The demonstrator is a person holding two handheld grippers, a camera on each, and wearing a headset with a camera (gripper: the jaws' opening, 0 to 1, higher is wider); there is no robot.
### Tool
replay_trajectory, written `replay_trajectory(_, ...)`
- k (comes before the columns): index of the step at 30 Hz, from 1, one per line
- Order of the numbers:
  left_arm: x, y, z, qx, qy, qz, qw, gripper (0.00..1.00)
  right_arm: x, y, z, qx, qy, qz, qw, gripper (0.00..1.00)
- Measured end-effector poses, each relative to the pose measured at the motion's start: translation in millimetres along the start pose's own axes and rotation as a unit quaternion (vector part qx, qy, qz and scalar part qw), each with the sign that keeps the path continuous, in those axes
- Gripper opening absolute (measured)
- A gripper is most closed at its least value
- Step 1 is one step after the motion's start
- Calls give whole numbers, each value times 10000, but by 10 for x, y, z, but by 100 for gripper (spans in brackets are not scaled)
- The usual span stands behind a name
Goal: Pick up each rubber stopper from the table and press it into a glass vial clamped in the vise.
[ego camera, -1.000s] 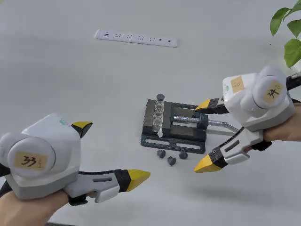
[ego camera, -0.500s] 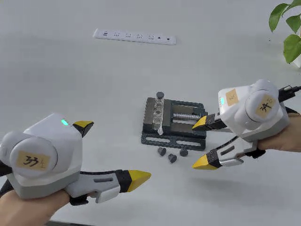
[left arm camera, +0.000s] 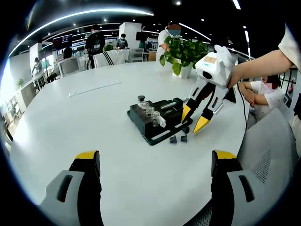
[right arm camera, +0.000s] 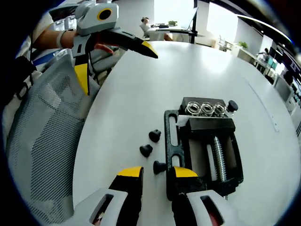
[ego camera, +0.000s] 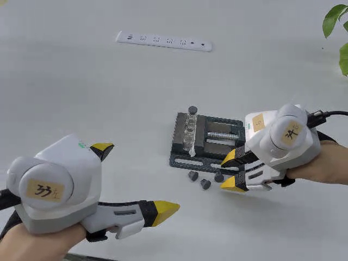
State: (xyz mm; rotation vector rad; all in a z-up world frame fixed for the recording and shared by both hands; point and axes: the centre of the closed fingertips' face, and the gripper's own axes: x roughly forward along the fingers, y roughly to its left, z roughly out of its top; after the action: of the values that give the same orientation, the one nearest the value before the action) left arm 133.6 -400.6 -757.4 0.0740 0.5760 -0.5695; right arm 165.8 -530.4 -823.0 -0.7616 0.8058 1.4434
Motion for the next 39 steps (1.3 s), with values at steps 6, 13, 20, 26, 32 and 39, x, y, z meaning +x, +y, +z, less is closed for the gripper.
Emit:
replay_trajectory(6,12,-9,-30,-44,25,1,10000,98,26,-19,16,-6,-5,10,10000,13)
replay_trajectory(13,18,-17,-46,-77,35,5,10000,98,33,9,6,-2,38,68,10000,8)
replay_trajectory(20,31,-46,-34,-85,34,-9,10000,98,67,46,-21,42,100,126,9999,7)
replay_trajectory(26,24,-51,-47,-74,52,-27,10000,97,94,51,-43,62,141,134,9998,6)
replay_trajectory(32,25,-76,-34,0,10,-58,10000,97,32,93,36,959,-214,273,9948,6)
replay_trajectory(39,51,-207,159,368,-313,-274,9985,95,-297,253,391,2243,-1068,881,9646,6)
